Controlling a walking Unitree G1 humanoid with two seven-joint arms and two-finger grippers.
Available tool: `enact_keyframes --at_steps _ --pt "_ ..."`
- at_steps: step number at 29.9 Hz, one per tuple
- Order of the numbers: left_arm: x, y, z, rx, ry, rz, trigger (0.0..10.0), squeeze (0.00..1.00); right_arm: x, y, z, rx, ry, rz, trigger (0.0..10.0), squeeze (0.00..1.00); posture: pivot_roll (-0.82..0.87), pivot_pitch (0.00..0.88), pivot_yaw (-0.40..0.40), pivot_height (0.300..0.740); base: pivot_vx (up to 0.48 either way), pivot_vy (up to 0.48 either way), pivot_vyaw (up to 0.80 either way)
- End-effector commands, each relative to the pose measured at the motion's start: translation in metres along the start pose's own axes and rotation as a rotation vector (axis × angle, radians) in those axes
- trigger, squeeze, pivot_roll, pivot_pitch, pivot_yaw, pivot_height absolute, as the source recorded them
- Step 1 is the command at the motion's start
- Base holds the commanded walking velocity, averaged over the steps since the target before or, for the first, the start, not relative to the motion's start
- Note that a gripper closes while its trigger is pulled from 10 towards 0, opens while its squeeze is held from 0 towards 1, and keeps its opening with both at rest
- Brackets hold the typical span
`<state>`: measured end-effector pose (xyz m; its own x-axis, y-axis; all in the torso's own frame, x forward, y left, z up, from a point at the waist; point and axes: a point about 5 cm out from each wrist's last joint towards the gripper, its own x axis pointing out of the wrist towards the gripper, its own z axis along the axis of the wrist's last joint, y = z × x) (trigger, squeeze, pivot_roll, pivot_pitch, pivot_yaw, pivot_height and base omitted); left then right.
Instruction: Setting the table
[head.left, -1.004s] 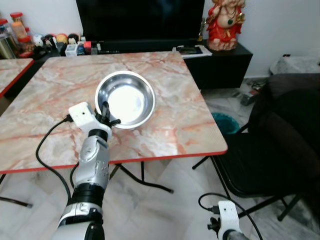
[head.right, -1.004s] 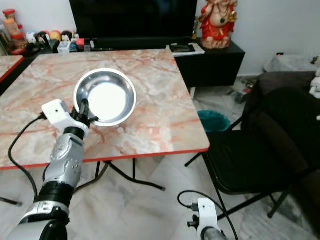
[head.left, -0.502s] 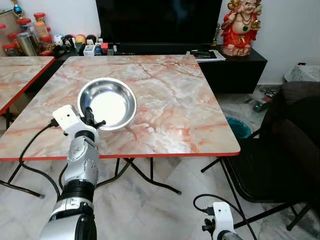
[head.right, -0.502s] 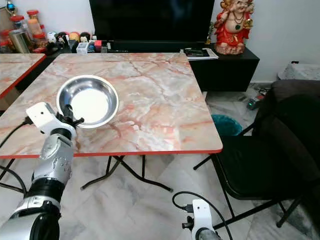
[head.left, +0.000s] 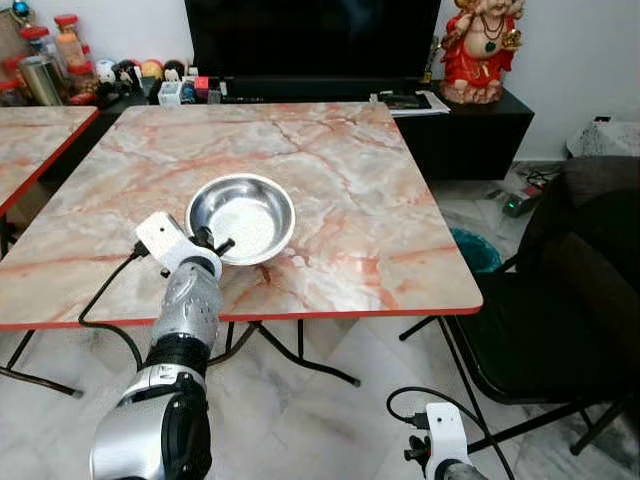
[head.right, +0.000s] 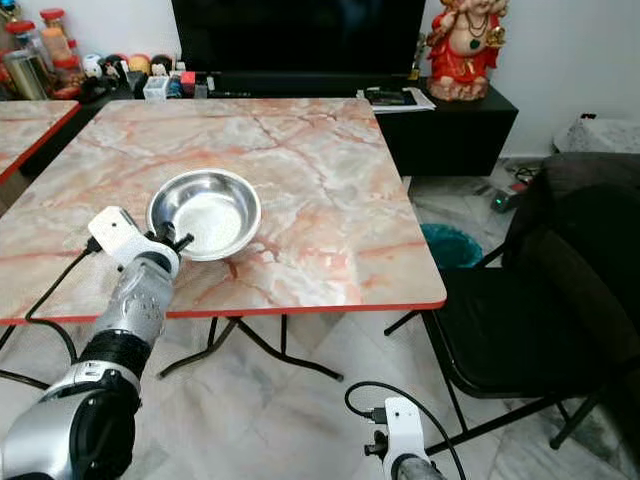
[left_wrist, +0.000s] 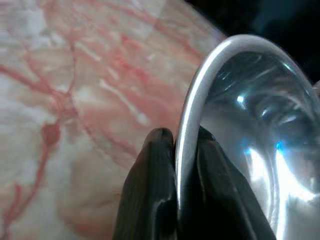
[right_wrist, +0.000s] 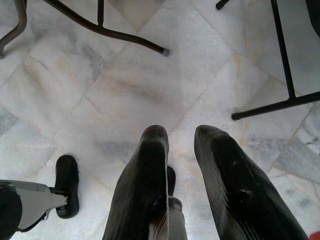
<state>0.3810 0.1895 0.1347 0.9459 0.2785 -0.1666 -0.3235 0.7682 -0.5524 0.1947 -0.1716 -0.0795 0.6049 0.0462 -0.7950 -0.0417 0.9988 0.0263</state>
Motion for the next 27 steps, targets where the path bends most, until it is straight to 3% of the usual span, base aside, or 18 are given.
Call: enact_keyframes --at_steps 1,8,20,27 --pt "0.003 0.003 0.003 -0.009 0.011 0.051 10.0 0.0 0.0 0.0 0.003 -0.005 -0.005 0.0 10.0 0.0 0.0 0.0 -0.013 0.74 0.0 0.0 0.0" --pt "0.005 0.006 0.001 -0.028 0.035 0.098 10.0 0.0 0.0 -0.001 0.002 -0.002 -0.004 -0.003 10.0 0.0 0.0 0.0 -0.01 0.74 0.0 0.0 0.0" --pt "0.004 0.012 -0.01 -0.176 0.086 0.189 10.0 0.0 0.0 -0.002 -0.001 -0.004 0.0 -0.004 10.0 0.0 -0.01 0.0 -0.015 0.74 0.0 0.0 0.0" --pt "0.004 0.011 -0.012 -0.2 0.094 0.219 10.0 0.0 0.0 -0.003 0.0 -0.003 -0.001 -0.008 10.0 0.0 -0.01 0.0 -0.015 0.74 0.0 0.0 0.0"
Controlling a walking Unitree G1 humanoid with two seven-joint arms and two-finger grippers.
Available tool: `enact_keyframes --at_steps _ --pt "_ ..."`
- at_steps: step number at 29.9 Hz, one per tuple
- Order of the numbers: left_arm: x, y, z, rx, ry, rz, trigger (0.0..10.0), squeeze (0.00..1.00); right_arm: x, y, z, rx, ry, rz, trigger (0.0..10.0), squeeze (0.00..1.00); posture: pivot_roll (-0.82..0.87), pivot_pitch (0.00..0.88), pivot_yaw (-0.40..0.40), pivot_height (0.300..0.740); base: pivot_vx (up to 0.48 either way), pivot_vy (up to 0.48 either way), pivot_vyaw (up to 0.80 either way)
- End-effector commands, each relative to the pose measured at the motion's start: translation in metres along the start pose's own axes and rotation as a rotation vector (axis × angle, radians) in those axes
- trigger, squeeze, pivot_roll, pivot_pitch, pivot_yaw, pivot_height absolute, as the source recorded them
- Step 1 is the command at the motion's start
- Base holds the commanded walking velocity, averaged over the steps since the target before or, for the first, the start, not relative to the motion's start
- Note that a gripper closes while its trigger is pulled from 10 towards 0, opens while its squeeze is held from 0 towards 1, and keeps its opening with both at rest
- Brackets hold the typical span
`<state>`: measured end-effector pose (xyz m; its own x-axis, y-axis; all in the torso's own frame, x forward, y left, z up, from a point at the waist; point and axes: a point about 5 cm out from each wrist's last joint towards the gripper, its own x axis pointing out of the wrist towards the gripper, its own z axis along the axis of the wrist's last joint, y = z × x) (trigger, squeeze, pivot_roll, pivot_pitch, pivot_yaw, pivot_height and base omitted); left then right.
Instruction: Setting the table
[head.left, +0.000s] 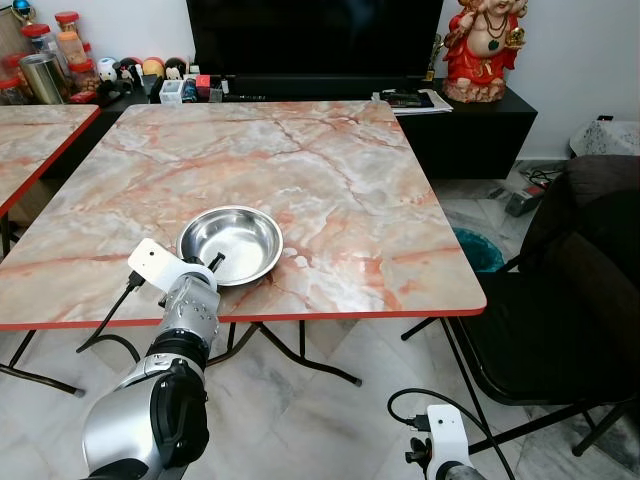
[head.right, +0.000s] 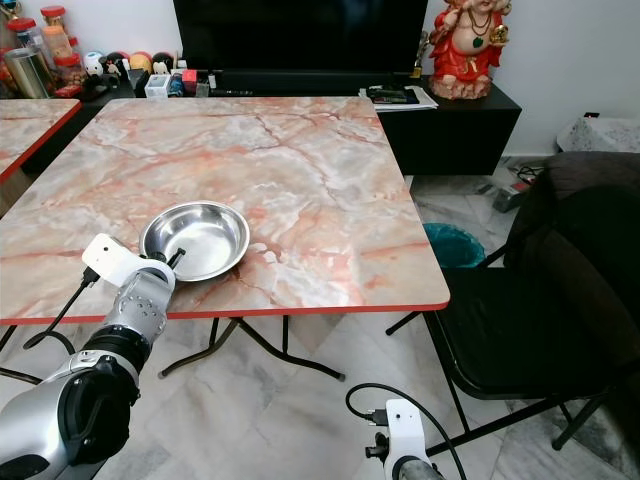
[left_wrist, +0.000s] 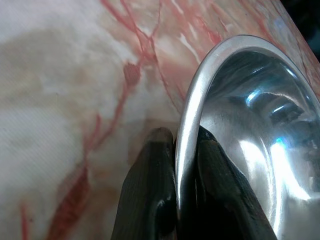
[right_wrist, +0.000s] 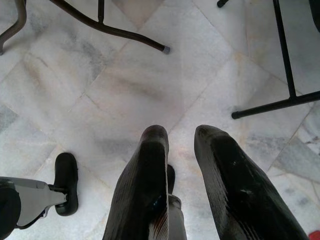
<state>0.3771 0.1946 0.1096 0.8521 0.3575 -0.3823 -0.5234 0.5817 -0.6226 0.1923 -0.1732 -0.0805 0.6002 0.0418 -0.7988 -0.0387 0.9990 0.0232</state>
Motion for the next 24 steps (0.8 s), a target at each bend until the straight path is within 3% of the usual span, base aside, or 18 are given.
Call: enact_keyframes --at_steps 1,17,24 --pt "-0.0003 -0.0105 0.0029 -0.028 -0.006 -0.007 10.0 0.0 0.0002 -0.0011 0.0021 -0.002 -0.008 -0.004 10.0 0.0 -0.01 0.0 -0.013 0.74 0.0 0.0 0.0" --pt "-0.0016 -0.0125 -0.006 -0.049 0.03 0.005 10.0 0.0 -0.0002 -0.001 0.0002 0.002 -0.005 -0.005 10.0 0.0 -0.02 0.0 -0.006 0.74 0.0 0.0 0.0" --pt "-0.0009 -0.0055 -0.005 -0.053 0.018 0.052 10.0 0.0 -0.0003 -0.0016 0.0002 0.002 -0.005 -0.009 10.0 0.0 -0.02 0.0 -0.008 0.74 0.0 0.0 0.0"
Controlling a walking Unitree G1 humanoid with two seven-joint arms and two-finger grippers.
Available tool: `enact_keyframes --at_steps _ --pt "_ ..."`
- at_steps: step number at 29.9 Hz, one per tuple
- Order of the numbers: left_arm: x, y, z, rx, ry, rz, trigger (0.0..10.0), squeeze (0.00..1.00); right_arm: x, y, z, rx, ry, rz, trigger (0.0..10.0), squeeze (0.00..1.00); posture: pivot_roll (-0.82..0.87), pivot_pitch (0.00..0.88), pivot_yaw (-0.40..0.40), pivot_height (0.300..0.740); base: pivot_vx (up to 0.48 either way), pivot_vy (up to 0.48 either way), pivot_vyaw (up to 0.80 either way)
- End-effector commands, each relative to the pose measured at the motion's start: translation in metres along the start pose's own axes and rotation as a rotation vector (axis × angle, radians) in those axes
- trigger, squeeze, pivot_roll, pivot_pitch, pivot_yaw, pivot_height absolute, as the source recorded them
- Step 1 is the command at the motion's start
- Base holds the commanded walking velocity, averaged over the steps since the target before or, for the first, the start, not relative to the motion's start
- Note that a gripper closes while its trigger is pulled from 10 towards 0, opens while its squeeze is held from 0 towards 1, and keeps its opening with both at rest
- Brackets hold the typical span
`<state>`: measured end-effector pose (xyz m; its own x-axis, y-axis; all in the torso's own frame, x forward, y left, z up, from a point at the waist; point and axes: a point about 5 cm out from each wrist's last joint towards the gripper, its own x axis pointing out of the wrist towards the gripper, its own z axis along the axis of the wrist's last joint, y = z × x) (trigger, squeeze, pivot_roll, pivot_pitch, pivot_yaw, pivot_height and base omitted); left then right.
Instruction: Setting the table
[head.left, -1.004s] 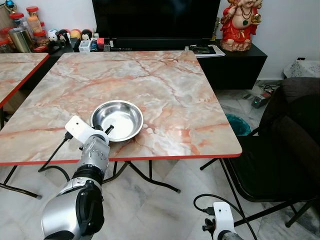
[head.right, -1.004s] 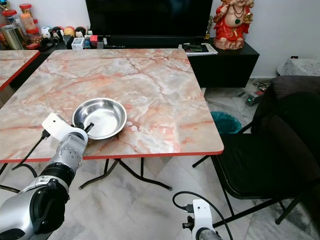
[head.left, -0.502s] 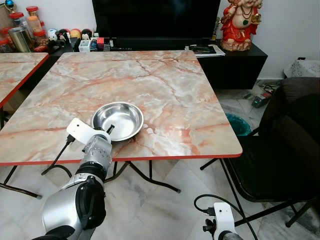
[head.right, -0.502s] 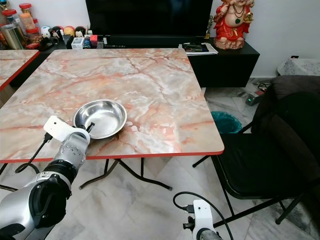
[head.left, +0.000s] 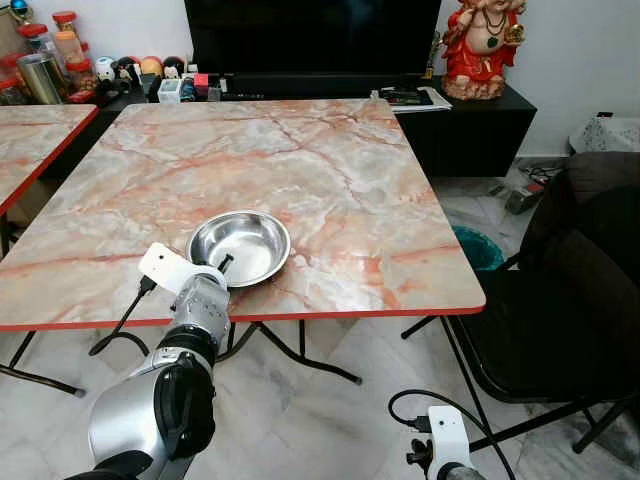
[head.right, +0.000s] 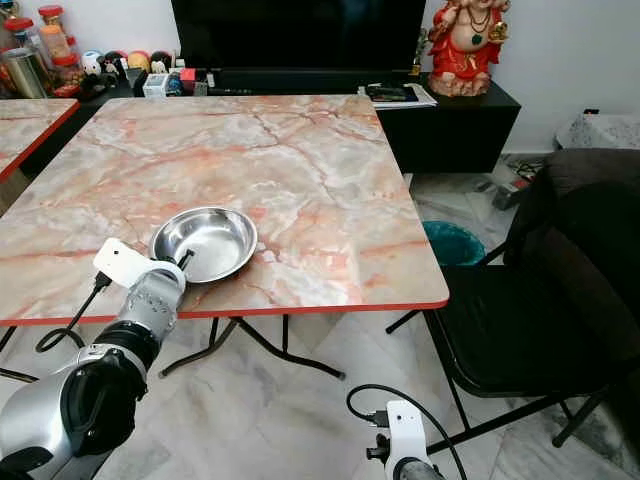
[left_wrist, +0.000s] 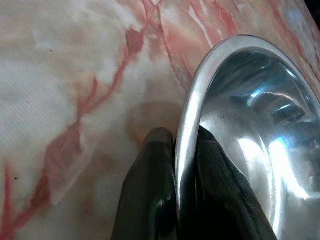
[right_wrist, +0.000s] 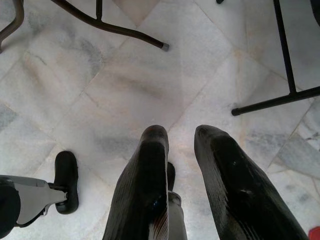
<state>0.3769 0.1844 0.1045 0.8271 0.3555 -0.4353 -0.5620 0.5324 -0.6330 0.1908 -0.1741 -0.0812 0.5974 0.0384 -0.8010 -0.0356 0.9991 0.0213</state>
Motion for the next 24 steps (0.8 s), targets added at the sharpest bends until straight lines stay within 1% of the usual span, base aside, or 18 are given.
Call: enact_keyframes --at_steps 1,5,14,15,16,17,24 --pt "0.0007 -0.0029 0.0058 -0.01 -0.018 0.006 10.0 0.0 0.0001 -0.001 0.0018 0.0 -0.008 -0.006 10.0 0.0 -0.02 0.0 -0.008 0.74 0.0 0.0 0.0" --pt "0.0007 -0.0003 0.0039 -0.029 -0.013 0.02 10.0 0.0 0.0 -0.0013 0.0016 -0.005 -0.007 -0.003 10.0 0.0 -0.02 0.0 -0.011 0.74 0.0 0.0 0.0" --pt "0.0003 0.0 0.0014 -0.03 -0.003 0.023 10.0 0.0 0.0003 0.0002 0.0023 -0.006 -0.009 0.0 10.0 0.0 -0.02 0.0 -0.01 0.74 0.0 0.0 0.0" --pt "0.0002 -0.0002 0.0012 -0.031 -0.003 0.023 10.0 0.31 0.0003 -0.0001 0.0023 -0.006 -0.009 -0.001 10.0 0.0 -0.02 0.0 -0.012 0.74 0.0 0.0 0.0" --pt "0.0002 -0.0003 0.0012 -0.032 -0.003 0.023 10.0 0.92 0.0003 -0.0004 0.0023 -0.006 -0.009 -0.001 10.0 0.0 -0.02 0.0 -0.012 0.74 0.0 0.0 0.0" --pt "0.0003 -0.0003 0.0017 -0.034 -0.004 0.023 10.0 1.0 0.0002 -0.0006 0.0023 -0.005 -0.009 -0.002 10.0 0.0 -0.02 0.0 -0.012 0.74 0.0 0.0 0.0" --pt "0.0005 -0.0002 0.0032 -0.033 -0.011 0.03 10.0 1.0 0.0002 -0.001 0.0025 -0.006 -0.009 -0.002 10.0 0.0 -0.02 0.0 -0.014 0.74 0.0 0.0 0.0"
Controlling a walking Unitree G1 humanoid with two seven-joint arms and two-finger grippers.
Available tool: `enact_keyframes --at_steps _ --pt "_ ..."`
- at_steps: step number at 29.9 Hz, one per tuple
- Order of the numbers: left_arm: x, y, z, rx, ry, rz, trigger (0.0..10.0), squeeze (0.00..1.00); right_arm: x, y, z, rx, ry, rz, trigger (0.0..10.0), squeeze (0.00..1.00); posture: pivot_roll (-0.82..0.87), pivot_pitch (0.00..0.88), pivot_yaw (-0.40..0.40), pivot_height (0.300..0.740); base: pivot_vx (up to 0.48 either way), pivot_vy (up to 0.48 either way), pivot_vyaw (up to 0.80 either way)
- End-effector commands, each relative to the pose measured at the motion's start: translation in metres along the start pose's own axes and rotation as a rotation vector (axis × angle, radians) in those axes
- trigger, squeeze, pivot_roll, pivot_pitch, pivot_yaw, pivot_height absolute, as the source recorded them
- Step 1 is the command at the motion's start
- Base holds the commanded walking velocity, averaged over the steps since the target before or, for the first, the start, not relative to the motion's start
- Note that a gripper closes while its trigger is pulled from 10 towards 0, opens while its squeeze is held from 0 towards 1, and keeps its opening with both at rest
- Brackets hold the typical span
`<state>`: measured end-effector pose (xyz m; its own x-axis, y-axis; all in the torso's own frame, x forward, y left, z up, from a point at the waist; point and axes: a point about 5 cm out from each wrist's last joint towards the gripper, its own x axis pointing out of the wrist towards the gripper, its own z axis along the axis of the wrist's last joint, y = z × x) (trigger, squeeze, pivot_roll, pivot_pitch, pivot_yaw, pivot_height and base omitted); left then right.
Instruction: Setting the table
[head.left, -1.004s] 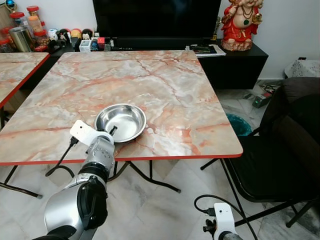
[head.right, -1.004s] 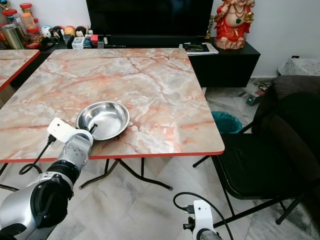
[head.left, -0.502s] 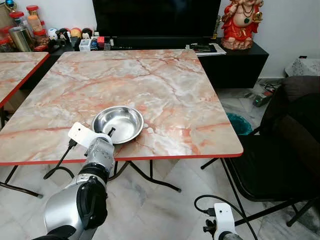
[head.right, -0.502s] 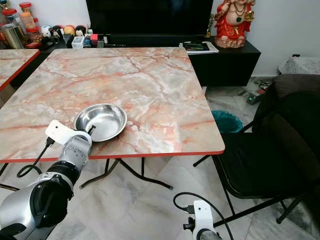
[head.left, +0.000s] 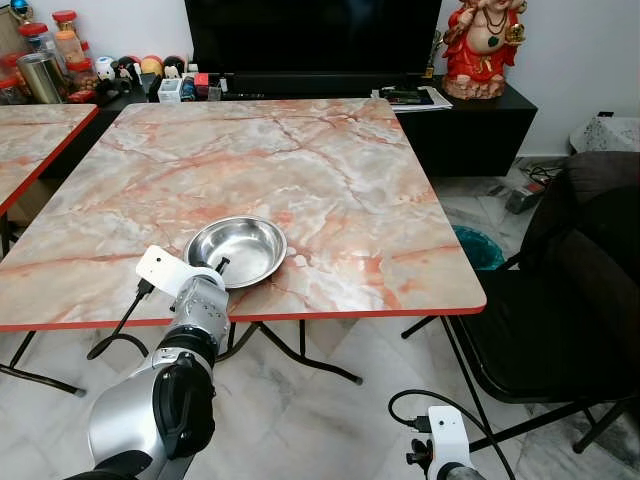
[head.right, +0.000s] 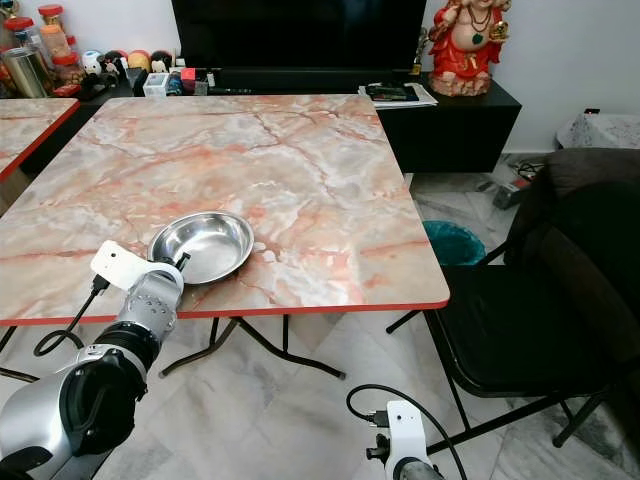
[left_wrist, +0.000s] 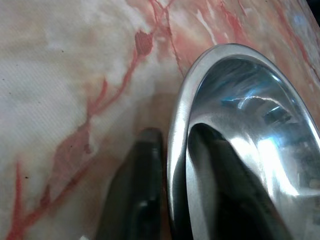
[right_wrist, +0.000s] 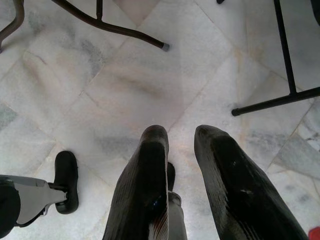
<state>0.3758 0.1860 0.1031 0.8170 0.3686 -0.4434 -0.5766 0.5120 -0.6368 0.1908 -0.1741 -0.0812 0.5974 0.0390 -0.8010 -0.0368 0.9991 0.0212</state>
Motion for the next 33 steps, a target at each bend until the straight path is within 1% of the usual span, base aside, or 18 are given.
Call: enact_keyframes --at_steps 1,5,10,11,13,15,19,24,25,27,28,30,33 --pt "0.0 -0.003 0.003 -0.017 -0.006 0.013 10.0 1.0 0.0 -0.001 0.002 -0.005 -0.008 -0.003 10.0 0.0 -0.02 0.0 -0.013 0.74 0.0 0.0 0.0" --pt "0.0 -0.003 0.003 -0.017 -0.006 0.013 10.0 1.0 0.0 -0.001 0.002 -0.006 -0.008 -0.002 10.0 0.0 -0.02 0.0 -0.013 0.74 0.0 0.0 0.0" --pt "0.001 -0.004 0.011 0.022 -0.046 0.005 10.0 1.0 0.0 0.0 0.003 -0.007 -0.01 0.001 10.0 0.0 -0.02 0.0 -0.016 0.74 0.0 0.0 0.0" --pt "0.001 -0.003 0.014 0.026 -0.06 0.009 10.0 0.0 0.001 0.0 0.003 -0.007 -0.011 0.001 10.0 0.0 -0.01 0.0 -0.016 0.74 0.0 0.0 0.0" --pt "0.002 -0.002 0.017 0.026 -0.074 0.013 10.0 0.0 0.001 0.0 0.004 -0.007 -0.011 0.002 10.0 0.0 -0.01 0.0 -0.018 0.74 0.0 0.0 0.0" --pt "0.002 -0.004 0.027 0.004 -0.11 -0.023 10.0 0.0 0.001 0.001 0.005 -0.011 -0.013 0.005 10.0 0.0 -0.01 0.0 -0.022 0.74 0.0 0.0 0.0" --pt "0.002 -0.005 0.03 -0.004 -0.112 -0.031 10.0 0.0 0.001 0.001 0.007 -0.013 -0.015 0.006 10.0 0.0 0.0 0.0 -0.022 0.74 0.0 0.0 0.0" --pt "0.001 0.003 0.044 -0.011 -0.175 -0.036 10.0 0.0 0.002 0.001 0.009 -0.014 -0.019 0.007 10.0 0.0 0.0 0.0 -0.02 0.74 0.0 0.0 0.0" --pt "0.001 0.003 0.044 -0.011 -0.175 -0.036 10.0 0.0 0.002 0.001 0.009 -0.014 -0.019 0.007 10.0 0.0 0.0 0.0 -0.02 0.74 0.0 0.0 0.0" --pt "-0.001 0.012 0.057 0.05 -0.258 -0.051 10.0 0.0 0.002 0.002 0.009 -0.017 -0.019 0.007 10.0 0.0 0.01 0.0 -0.02 0.74 0.0 0.0 0.0" --pt "-0.003 0.015 0.063 0.094 -0.3 -0.059 10.0 0.0 0.002 0.002 0.009 -0.018 -0.019 0.008 10.0 0.0 0.01 0.0 -0.02 0.74 0.0 0.0 0.0" --pt "-0.006 0.018 0.069 0.143 -0.345 -0.069 10.0 0.0 0.002 0.001 0.009 -0.019 -0.019 0.009 10.0 0.0 0.01 0.0 -0.02 0.74 0.0 0.0 0.0" --pt "-0.006 0.018 0.069 0.143 -0.345 -0.069 10.0 0.0 0.002 0.001 0.009 -0.019 -0.019 0.009 10.0 0.0 0.01 0.0 -0.02 0.74 0.0 0.0 0.0"
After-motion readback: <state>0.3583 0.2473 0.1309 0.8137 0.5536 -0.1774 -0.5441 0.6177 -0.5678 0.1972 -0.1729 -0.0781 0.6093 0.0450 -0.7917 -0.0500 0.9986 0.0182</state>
